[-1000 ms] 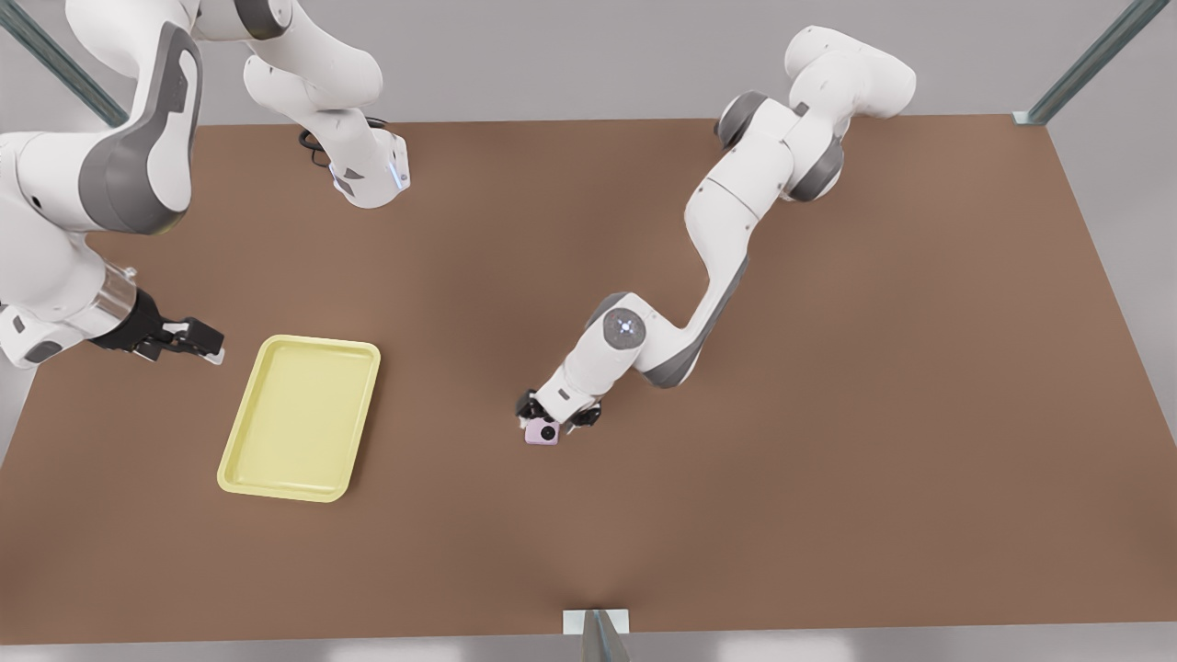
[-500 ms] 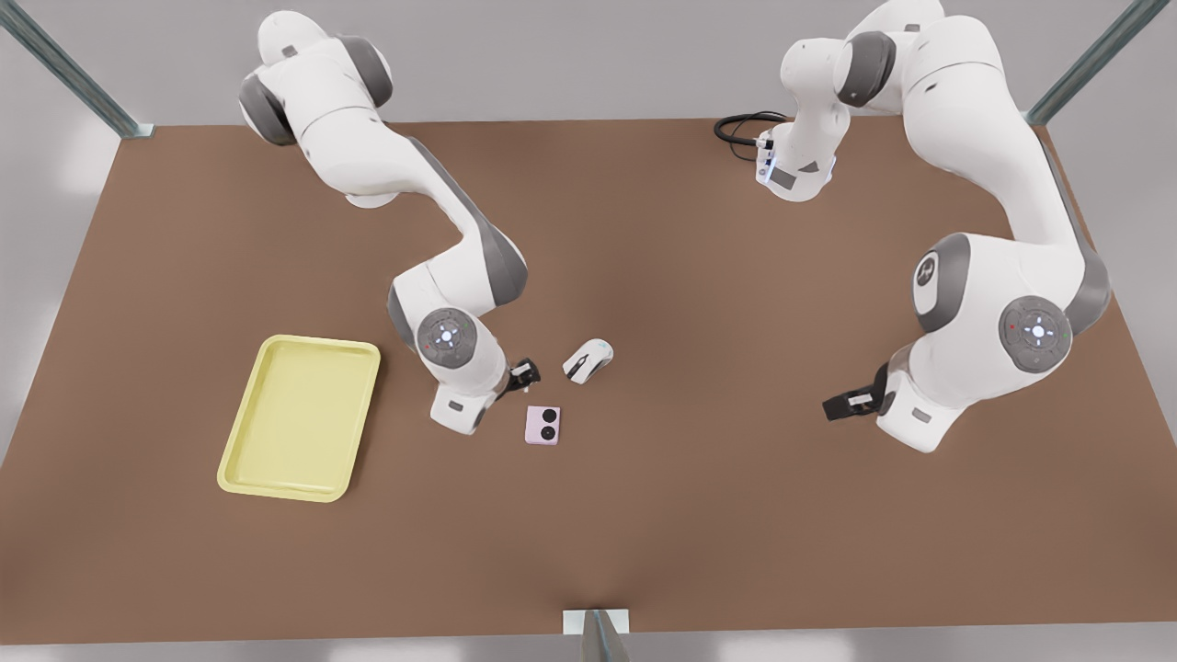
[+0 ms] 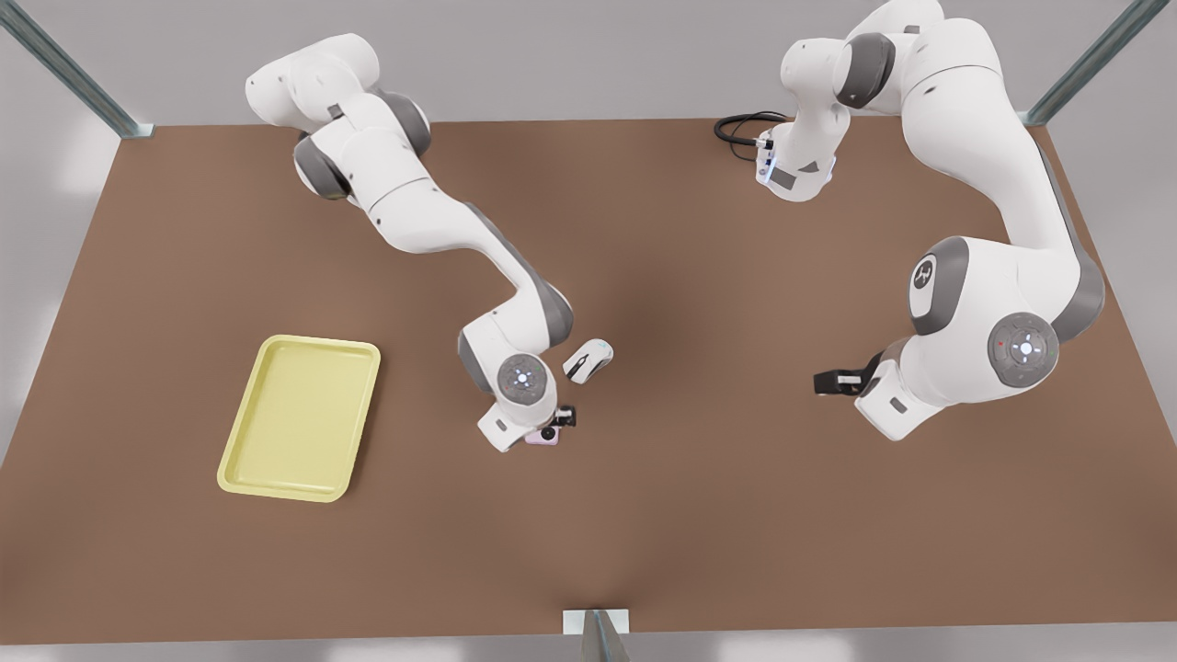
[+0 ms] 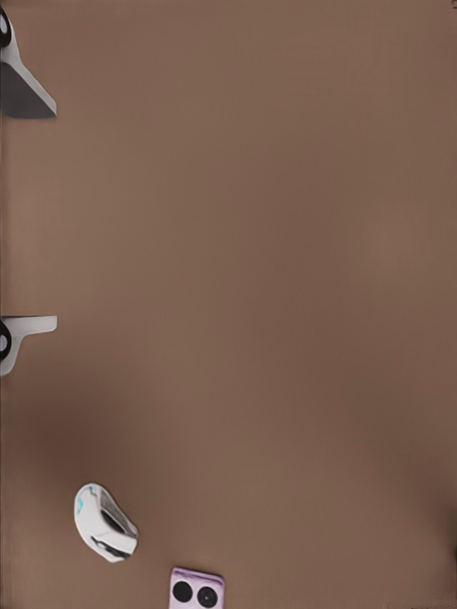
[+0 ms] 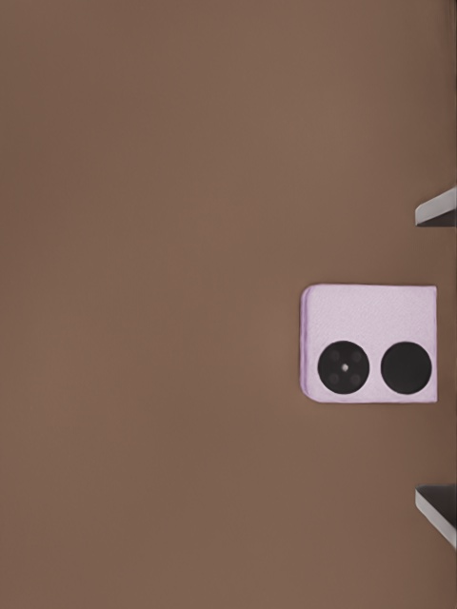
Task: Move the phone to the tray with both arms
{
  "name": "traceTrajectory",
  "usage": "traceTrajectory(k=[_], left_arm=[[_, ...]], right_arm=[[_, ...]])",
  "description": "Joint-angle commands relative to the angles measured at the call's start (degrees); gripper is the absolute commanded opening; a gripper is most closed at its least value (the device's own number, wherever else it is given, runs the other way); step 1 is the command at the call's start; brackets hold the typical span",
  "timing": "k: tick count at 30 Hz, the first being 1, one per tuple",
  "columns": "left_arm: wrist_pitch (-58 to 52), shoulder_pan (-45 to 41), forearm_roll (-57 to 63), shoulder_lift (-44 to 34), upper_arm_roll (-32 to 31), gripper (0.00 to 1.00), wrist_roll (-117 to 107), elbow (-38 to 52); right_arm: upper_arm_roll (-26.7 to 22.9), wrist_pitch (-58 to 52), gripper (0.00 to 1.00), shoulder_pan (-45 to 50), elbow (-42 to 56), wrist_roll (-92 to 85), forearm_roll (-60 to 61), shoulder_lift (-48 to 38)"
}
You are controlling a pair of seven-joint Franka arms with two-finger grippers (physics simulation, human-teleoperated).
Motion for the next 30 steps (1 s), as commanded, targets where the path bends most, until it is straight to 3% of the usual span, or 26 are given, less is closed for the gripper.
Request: traceTrajectory(k=[1, 10, 30], left_arm=[[-0.02, 0.0, 0.02, -0.07, -0.01, 1.0, 9.48, 0.03], [-0.46, -0.09, 0.99, -0.69, 1.14, 1.0, 6.85, -0.06], [0.07, -0.09, 2.31, -0.25, 1.31, 1.0, 0.87, -1.47]], right_arm=[[0.22, 2.29, 1.0, 0.03, -0.08, 32.4, 0.04, 1.31], [1.01, 7.91, 1.0, 0.12, -2.1, 33.63, -0.13, 3.77], [1.98, 10.72, 1.0, -0.23, -6.15, 13.07, -0.93, 2.72]])
